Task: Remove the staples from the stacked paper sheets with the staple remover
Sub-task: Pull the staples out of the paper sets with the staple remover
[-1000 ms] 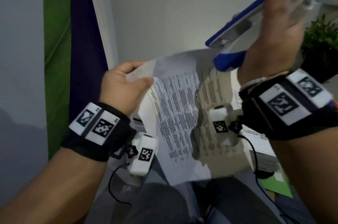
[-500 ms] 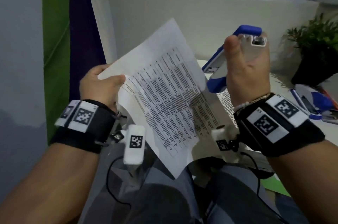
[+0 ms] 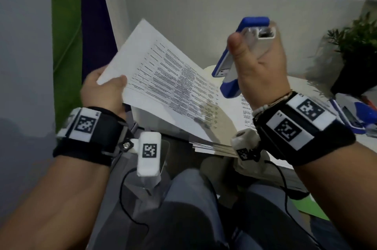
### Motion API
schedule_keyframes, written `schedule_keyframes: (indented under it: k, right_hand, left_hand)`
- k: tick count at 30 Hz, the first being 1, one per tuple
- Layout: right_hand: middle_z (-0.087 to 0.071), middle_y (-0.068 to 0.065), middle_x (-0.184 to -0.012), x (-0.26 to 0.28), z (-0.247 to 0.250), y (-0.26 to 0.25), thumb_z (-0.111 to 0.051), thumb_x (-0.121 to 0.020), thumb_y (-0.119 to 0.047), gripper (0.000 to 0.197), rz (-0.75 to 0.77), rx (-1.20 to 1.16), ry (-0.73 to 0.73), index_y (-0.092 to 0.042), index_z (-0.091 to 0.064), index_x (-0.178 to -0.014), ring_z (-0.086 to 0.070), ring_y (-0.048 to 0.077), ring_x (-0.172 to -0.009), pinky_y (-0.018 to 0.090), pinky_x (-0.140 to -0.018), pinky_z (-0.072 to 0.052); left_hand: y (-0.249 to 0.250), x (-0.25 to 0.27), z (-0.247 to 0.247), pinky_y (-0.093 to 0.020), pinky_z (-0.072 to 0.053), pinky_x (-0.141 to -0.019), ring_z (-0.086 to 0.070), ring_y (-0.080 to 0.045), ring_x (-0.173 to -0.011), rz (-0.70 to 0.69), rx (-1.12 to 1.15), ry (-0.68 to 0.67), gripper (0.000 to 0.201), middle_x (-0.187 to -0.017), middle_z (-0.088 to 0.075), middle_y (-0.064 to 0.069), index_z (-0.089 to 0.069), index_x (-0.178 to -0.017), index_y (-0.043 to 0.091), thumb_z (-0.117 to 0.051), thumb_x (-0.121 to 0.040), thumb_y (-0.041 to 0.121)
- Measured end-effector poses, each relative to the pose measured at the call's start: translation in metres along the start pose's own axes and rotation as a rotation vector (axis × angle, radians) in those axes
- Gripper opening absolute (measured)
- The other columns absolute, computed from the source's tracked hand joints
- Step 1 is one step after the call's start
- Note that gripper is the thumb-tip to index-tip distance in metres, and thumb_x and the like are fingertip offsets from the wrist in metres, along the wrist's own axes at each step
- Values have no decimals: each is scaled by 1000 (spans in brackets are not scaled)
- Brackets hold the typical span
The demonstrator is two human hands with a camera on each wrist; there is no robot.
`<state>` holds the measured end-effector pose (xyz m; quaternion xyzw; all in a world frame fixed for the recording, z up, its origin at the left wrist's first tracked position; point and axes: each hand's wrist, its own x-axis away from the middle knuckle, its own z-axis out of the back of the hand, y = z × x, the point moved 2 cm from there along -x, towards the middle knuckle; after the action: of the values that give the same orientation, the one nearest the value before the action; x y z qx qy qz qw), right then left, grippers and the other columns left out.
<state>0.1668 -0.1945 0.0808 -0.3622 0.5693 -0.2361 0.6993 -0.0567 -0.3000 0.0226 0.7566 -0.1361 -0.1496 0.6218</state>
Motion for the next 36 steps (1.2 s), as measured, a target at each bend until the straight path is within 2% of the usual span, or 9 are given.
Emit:
schedule_keyframes:
  k: [4,8,11,14,22,28,31,33,36]
  right_hand:
    - [-52,-10,-74,13,0,38,-65,-85,-38,32,-204,168,-56,-20,-43,-100,-53,-6,-52,17,-52,-42]
    - [-52,-10,-83,32,12,82,-60,-86,-48,38,-436,324,-86,-21,-44,-108,-54,19,-80,28,-68,-36]
    - [-57,-3,-86,42,20,94,-63,-85,-45,47,-511,270,-30,-17,-48,-119,-56,15,-75,29,-64,-42]
    - [-60,-6,-82,49,27,102,-68,-83,-31,20,-535,220,34,-29,-51,-93,-60,18,-79,38,-78,-52]
    - [-67,7,-83,57,34,116,-68,-54,-45,33,-641,78,103,-30,-56,-80,-67,34,-84,59,-76,-55]
    - [-60,-2,-77,53,34,106,-71,-82,-26,21,-517,184,22,-28,-50,-82,-60,21,-74,35,-72,-50]
    - [-63,0,-80,47,33,83,-67,-85,-31,19,-403,174,-32,-17,-58,-95,-62,10,-66,24,-62,-49]
    - [-66,10,-84,34,31,56,-67,-82,-41,47,-322,57,7,0,-59,-104,-62,5,-60,18,-55,-49]
    - [-70,4,-83,10,26,4,-69,-66,-66,44,-98,-120,73,-27,-71,-87,-64,20,-74,35,-68,-55]
  left_hand:
    - [-26,14,-17,-31,-54,-83,-63,-14,-87,-126,-279,-181,35,-103,-67,1,-64,-100,26,-62,-79,-1]
    - [-42,43,-30,-14,-50,-80,-61,7,-83,-404,-424,-455,38,-98,-67,12,-67,-107,29,-68,-78,4]
    - [-52,63,-37,-21,-47,-85,-58,-6,-93,-808,-631,-670,35,-103,-69,7,-68,-110,27,-64,-77,18]
    - [-66,75,-42,-26,-45,-83,-54,-12,-93,-1051,-594,-729,28,-96,-72,0,-69,-101,18,-61,-75,28]
    - [-77,79,-45,-18,-40,-89,-52,-11,-98,-1001,-596,-799,27,-102,-69,2,-72,-90,14,-71,-63,10]
    - [-72,75,-42,-11,-42,-90,-53,7,-106,-688,-325,-664,41,-112,-59,11,-67,-95,26,-62,-65,-2]
    - [-58,67,-43,-12,-48,-72,-60,8,-80,-389,-91,-433,26,-91,-64,23,-61,-90,35,-63,-85,10]
    - [-45,61,-43,-15,-48,-68,-57,9,-70,-310,-39,-318,25,-83,-61,19,-52,-92,36,-58,-90,11]
    - [-26,59,-40,-14,-48,-70,-58,9,-74,-413,-69,-346,24,-84,-59,16,-48,-95,36,-56,-91,13]
